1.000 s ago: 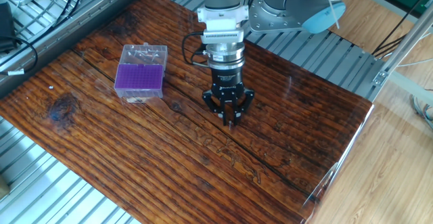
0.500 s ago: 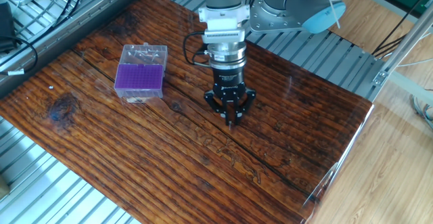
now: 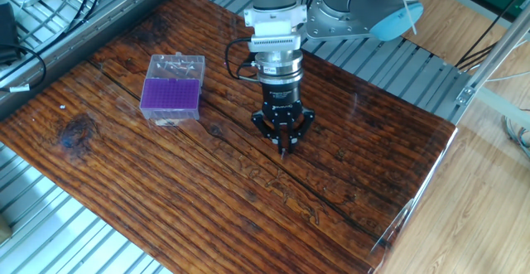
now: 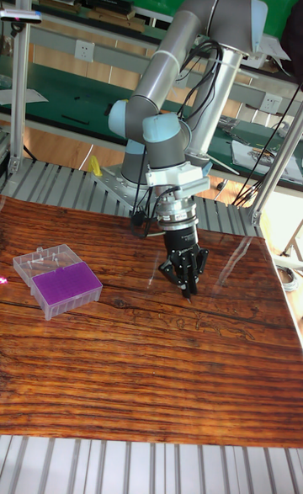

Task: Insert a small pipette tip into the holder for small pipette tips

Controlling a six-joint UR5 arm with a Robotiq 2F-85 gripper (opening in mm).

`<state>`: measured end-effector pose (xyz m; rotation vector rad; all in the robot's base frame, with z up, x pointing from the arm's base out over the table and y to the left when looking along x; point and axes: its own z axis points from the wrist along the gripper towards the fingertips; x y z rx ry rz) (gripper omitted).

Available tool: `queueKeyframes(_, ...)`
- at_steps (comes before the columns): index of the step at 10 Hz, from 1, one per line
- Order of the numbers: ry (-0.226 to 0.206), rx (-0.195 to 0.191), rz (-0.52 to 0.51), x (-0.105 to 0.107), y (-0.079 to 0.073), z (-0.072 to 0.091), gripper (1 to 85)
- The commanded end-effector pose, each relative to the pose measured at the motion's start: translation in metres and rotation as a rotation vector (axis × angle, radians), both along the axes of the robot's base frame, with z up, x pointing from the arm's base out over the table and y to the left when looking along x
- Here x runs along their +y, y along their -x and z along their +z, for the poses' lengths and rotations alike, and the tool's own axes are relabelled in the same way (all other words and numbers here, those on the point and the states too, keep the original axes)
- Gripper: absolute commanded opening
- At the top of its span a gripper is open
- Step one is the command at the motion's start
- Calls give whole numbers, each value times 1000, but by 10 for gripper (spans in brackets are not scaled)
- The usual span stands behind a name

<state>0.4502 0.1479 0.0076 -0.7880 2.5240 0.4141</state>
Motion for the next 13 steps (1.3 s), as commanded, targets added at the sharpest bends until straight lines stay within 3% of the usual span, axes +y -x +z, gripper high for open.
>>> queueKeyframes(1, 3, -8, -12, -3, -3, 0, 237)
queueKeyframes(11, 3, -12, -20, -8, -3, -2, 203)
queueKeyframes(13, -2, -6, -24, -14, 0, 2, 113)
